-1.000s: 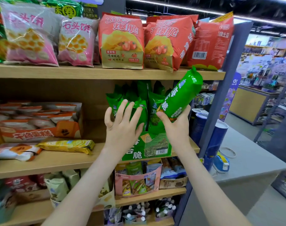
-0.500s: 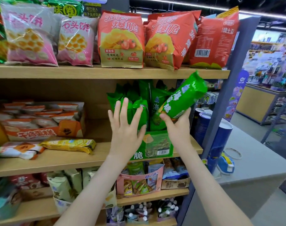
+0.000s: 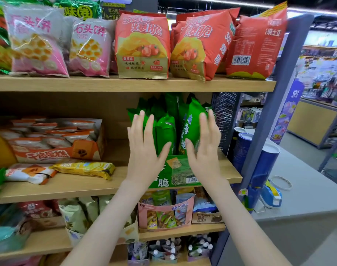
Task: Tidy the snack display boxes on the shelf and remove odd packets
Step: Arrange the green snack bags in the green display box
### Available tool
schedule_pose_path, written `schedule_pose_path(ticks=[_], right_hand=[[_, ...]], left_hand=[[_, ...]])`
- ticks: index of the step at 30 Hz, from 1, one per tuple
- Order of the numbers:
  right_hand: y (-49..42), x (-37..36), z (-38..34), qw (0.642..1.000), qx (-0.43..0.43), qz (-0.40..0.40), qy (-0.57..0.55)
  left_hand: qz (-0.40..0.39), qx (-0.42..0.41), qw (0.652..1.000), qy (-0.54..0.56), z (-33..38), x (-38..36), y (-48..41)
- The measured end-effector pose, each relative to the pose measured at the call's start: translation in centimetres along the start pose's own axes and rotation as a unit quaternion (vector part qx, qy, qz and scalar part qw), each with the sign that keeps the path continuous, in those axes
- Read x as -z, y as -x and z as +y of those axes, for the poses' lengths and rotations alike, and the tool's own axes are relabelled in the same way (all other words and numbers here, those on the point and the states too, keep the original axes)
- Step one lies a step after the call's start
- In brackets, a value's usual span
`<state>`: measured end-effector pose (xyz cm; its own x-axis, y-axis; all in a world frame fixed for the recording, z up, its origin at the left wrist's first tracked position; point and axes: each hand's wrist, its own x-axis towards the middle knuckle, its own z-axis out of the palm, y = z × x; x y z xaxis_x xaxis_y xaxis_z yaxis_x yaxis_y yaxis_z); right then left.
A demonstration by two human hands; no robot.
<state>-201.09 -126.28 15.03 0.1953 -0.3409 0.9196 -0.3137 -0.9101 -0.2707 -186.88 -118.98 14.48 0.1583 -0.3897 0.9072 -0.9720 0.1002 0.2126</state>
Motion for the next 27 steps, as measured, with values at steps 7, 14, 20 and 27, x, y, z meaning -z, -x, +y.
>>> schedule_pose_path(ticks=[7,14,20,27], right_hand=[[1.2,-0.6,1.4,0.989,-0.002,-0.095,0.116],[3.1,-2.1,-0.3,0.974,-0.061,-0.053,0.212],[3.4,-4.1,-3.5,0.982,-0.042,-0.001,0.185],[2.7,-6.0,-4.1,0.979,-0.132,0.013,0.158]], left_hand=[[-0.030,-0.020,0.999,0.007,-0.6,0.3,0.0],[-0.018,-0.011,1.000,0.009,-1.4,0.9,1.5],[-0.071,-0.015,0.997,0.023,-2.9,1.0,2.6],[-0.104,-0.002,0.993,0.051,-3.3,0.6,2.5]])
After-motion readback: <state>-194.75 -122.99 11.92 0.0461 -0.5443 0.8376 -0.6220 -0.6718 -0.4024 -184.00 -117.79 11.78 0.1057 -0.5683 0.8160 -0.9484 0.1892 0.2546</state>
